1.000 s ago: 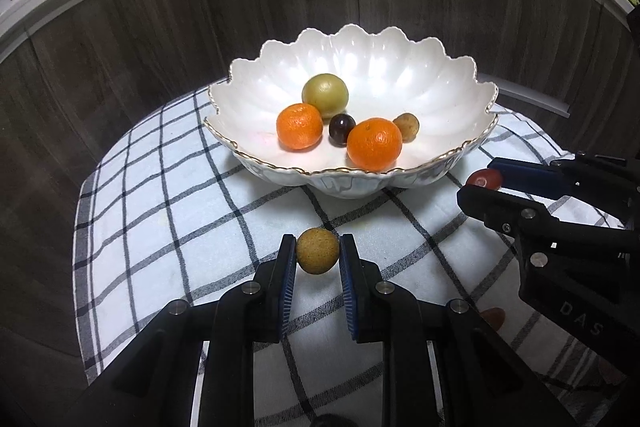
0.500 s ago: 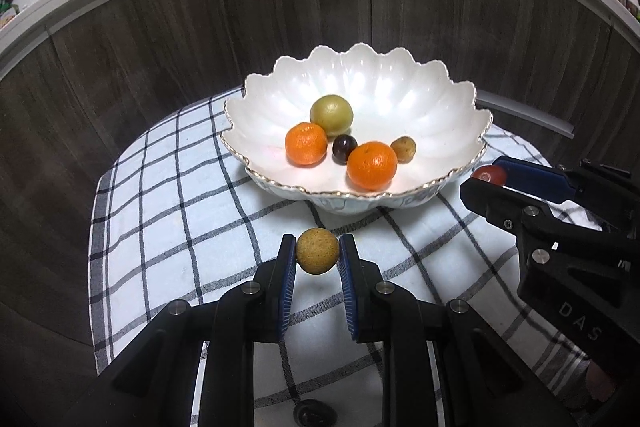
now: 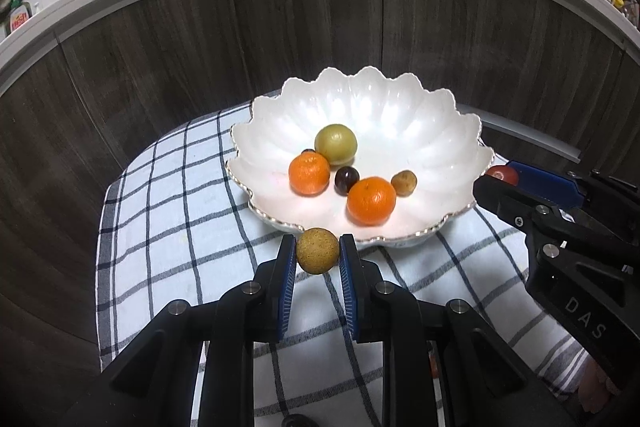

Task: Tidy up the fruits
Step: 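Lift and carry the yellow fruit with left gripper while right carries the red date over the bowl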

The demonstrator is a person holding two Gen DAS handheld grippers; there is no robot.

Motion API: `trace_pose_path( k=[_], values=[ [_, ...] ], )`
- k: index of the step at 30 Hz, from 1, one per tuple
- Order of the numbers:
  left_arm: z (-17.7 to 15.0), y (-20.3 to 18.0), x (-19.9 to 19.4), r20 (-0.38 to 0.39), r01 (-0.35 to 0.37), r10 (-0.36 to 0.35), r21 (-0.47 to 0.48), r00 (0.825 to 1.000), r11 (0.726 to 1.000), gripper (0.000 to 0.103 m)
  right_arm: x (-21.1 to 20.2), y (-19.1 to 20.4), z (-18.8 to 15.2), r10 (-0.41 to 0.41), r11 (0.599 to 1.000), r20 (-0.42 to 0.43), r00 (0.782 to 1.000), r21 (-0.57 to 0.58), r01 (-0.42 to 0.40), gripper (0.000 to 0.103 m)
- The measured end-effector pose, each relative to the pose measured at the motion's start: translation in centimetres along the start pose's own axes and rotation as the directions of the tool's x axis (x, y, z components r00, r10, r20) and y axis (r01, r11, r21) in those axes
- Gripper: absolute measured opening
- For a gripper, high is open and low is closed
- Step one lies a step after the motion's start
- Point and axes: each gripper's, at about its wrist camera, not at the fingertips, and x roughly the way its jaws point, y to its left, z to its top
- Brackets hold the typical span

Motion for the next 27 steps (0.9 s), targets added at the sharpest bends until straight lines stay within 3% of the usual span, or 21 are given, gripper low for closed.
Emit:
trace_pose_path(
  k=[27],
  values=[
    [5.1, -2.3, 3.7, -0.007, 0.022, -0.022, 0.022, 1.0, 1.0, 0.022, 2.6, -4.3, 3.7, -0.017, 1.0, 0.003, 1.0, -0.021, 0.017, 0.031]
  ],
)
